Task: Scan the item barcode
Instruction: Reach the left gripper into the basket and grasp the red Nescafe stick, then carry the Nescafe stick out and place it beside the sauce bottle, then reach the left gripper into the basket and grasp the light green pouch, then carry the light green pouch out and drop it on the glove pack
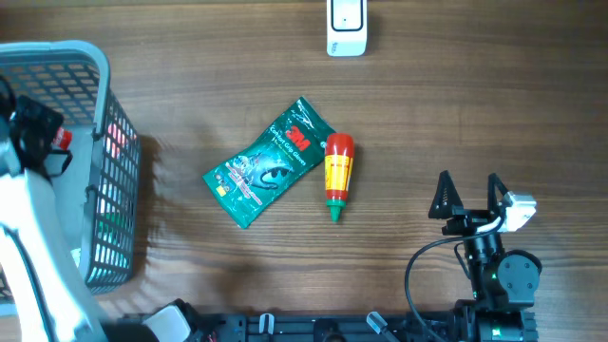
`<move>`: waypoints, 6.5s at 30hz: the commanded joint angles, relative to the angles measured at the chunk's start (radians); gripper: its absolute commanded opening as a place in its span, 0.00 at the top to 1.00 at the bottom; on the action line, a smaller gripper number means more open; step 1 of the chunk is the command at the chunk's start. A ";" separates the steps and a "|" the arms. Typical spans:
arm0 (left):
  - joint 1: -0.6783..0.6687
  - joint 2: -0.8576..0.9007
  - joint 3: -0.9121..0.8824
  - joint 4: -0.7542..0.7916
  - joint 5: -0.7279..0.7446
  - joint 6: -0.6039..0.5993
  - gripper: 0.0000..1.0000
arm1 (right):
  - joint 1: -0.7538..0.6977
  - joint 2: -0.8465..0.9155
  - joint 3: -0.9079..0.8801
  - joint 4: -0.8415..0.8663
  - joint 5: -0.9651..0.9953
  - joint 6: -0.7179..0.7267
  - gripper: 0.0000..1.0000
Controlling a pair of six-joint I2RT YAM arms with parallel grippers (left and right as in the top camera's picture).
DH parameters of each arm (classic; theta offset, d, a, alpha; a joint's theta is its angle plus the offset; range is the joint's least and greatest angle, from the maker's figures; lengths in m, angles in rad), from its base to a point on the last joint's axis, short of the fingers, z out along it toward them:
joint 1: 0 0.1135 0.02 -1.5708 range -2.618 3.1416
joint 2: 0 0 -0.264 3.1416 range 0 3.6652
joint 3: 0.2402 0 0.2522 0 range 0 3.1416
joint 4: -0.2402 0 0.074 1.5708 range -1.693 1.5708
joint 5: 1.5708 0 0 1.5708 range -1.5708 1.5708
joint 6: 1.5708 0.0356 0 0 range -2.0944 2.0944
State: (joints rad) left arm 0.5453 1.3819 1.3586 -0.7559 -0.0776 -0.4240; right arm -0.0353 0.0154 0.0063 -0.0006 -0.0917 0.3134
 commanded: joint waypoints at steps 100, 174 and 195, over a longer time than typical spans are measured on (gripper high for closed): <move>-0.190 -0.153 0.178 -0.208 -0.266 -0.306 0.00 | 0.006 -0.011 -0.001 0.003 0.014 0.004 0.00; -0.059 -0.212 0.137 -0.368 0.304 -0.452 0.96 | 0.006 -0.011 -0.001 0.003 0.014 0.004 0.00; -0.951 0.009 0.132 -0.324 -0.212 -0.360 0.96 | 0.006 -0.011 -0.001 0.003 0.014 0.004 0.00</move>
State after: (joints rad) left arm -0.3515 1.3270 1.4841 -1.0866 -0.2508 -0.8291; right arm -0.0334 0.0154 0.0063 -0.0006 -0.0883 0.3134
